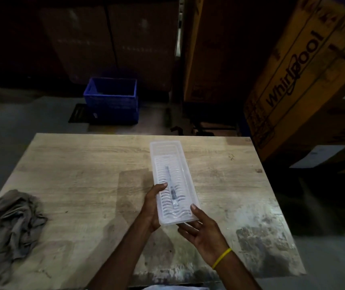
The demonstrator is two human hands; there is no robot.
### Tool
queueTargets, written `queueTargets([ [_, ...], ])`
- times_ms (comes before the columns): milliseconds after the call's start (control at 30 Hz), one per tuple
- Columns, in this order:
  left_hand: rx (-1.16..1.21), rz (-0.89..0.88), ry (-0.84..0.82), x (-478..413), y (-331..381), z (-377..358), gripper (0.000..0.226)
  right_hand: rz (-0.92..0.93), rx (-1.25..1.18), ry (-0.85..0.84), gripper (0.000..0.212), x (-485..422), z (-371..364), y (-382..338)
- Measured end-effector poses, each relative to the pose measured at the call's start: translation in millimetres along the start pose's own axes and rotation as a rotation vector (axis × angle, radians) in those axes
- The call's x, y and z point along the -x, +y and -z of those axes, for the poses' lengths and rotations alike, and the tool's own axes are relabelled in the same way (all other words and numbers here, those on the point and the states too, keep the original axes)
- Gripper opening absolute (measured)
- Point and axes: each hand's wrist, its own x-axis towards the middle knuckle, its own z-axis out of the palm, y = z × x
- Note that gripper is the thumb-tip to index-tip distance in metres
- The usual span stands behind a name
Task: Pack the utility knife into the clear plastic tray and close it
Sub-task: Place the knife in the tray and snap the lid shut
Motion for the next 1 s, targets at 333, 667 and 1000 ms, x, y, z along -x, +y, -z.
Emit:
queueTargets([
  [333, 0.025, -0.064, 0.081, -7, -4, -5, 0.073, 0.050, -0.134, 0.002, 0.042, -6, -2, 1],
  [667, 0.099, -0.258, 0.204, -8, -18, -24, 0.078, 0.178, 0.004, -0.062, 0.051, -13, -11, 23],
  [1000, -0.073, -0.069, 0.134, -5, -4, 2, 0.073, 0.008, -0.038, 0.013, 0.066, -14, 0, 7],
])
